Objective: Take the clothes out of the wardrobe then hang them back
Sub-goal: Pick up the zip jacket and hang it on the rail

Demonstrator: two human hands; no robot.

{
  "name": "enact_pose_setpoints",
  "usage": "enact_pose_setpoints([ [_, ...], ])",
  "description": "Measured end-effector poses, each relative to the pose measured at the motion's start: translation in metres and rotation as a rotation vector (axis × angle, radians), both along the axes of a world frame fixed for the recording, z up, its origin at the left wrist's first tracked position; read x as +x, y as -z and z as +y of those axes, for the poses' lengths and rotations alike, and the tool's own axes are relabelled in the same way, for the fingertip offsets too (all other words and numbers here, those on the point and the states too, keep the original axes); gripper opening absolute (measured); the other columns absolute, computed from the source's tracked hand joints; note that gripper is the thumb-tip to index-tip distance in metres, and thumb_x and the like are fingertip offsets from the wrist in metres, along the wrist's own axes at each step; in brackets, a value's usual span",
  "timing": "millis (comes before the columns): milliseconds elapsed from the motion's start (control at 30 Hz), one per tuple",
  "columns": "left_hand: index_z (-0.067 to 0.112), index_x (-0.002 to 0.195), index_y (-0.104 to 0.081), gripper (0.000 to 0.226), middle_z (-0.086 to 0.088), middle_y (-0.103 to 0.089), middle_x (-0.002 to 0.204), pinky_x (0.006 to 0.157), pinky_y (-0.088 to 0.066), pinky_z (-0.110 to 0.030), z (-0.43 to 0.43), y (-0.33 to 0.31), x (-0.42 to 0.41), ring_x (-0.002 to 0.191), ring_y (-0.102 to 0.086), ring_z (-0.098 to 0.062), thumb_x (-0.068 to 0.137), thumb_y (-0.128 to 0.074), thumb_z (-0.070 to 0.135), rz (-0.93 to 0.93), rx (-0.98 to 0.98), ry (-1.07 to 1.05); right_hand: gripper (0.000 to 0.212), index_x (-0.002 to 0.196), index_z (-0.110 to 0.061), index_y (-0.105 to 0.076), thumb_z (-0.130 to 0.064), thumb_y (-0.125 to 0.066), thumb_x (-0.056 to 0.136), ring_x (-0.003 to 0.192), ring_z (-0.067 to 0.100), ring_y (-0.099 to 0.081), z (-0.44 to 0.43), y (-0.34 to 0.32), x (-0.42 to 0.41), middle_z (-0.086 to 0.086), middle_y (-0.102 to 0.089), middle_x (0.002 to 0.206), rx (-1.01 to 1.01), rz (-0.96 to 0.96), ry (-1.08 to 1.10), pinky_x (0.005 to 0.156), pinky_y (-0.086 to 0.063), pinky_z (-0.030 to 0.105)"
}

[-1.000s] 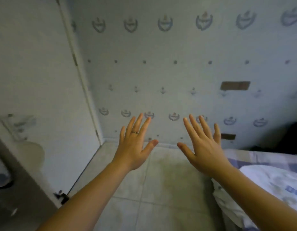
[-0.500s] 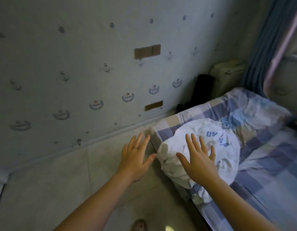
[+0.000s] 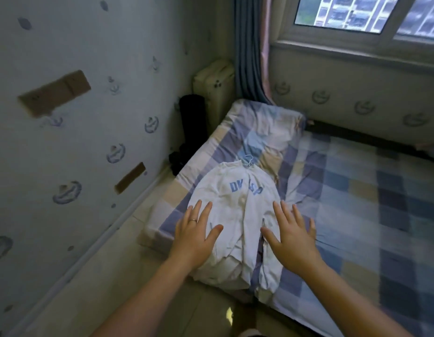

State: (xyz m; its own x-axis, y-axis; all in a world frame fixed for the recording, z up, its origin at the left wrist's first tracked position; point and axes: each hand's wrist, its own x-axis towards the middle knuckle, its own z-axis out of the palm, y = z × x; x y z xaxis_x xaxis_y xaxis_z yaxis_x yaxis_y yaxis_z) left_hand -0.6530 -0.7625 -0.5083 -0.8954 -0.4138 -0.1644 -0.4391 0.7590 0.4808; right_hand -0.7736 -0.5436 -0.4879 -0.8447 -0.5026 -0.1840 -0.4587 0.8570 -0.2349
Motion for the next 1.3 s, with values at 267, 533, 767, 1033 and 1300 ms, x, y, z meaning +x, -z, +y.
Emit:
enact_pose_setpoints([
  [267, 0.039, 0.156, -0.007, 0.065, 0.011, 0.002, 0.166, 0.122, -0.005, -0.048, -0.038, 0.019, -0.140, 0.152, 0.007, -0.015, 0.099, -0.027, 0.062, -0.089, 0.019, 0.083, 0.074, 0.155, -0.034, 0.007, -0.067, -0.022, 0.095, 0.150, 0.017, 0.013, -0.025, 0.024, -0.123, -0.011, 0.008, 0.164, -0.034, -0.062, 0.121, 0.118, 0.007, 0.055],
  [533, 0.036, 0.156, -0.011, 0.065, 0.007, -0.002, 0.166, 0.122, -0.006, -0.045, -0.088, 0.054, -0.253, 0.152, 0.005, -0.017, 0.099, -0.031, 0.060, -0.193, 0.056, 0.149, 0.074, 0.155, -0.034, 0.007, -0.067, -0.021, 0.095, 0.149, 0.016, 0.015, -0.063, 0.050, -0.221, -0.011, 0.009, 0.163, 0.043, -0.161, 0.141, 0.118, 0.009, 0.054],
  [767, 0.035, 0.156, -0.014, 0.063, 0.008, -0.004, 0.166, 0.121, -0.004, -0.042, -0.152, 0.127, -0.340, 0.152, 0.004, -0.014, 0.100, -0.032, 0.059, -0.334, 0.112, 0.215, 0.071, 0.155, -0.032, 0.007, -0.063, -0.020, 0.097, 0.150, 0.017, 0.015, -0.117, 0.116, -0.284, -0.009, 0.011, 0.163, 0.135, -0.258, 0.242, 0.119, 0.007, 0.054],
  [1033, 0.037, 0.156, -0.012, 0.065, 0.009, -0.002, 0.166, 0.122, -0.003, -0.040, -0.205, 0.300, -0.422, 0.151, 0.005, -0.014, 0.099, -0.034, 0.058, -0.434, 0.143, 0.295, 0.070, 0.156, -0.030, 0.004, -0.058, -0.025, 0.098, 0.150, 0.016, 0.012, -0.189, 0.285, -0.355, -0.009, 0.008, 0.164, 0.185, -0.293, 0.274, 0.118, 0.003, 0.051],
  [1300, 0.029, 0.156, -0.011, 0.074, 0.000, 0.002, 0.166, 0.121, -0.003, -0.047, -0.230, 0.452, -0.520, 0.152, 0.006, -0.027, 0.096, -0.041, 0.059, -0.332, -0.137, 0.385, 0.069, 0.156, -0.029, -0.002, -0.061, -0.022, 0.098, 0.150, 0.021, 0.010, -0.240, 0.470, -0.448, -0.005, 0.008, 0.164, 0.153, -0.212, 0.277, 0.118, 0.001, 0.054],
])
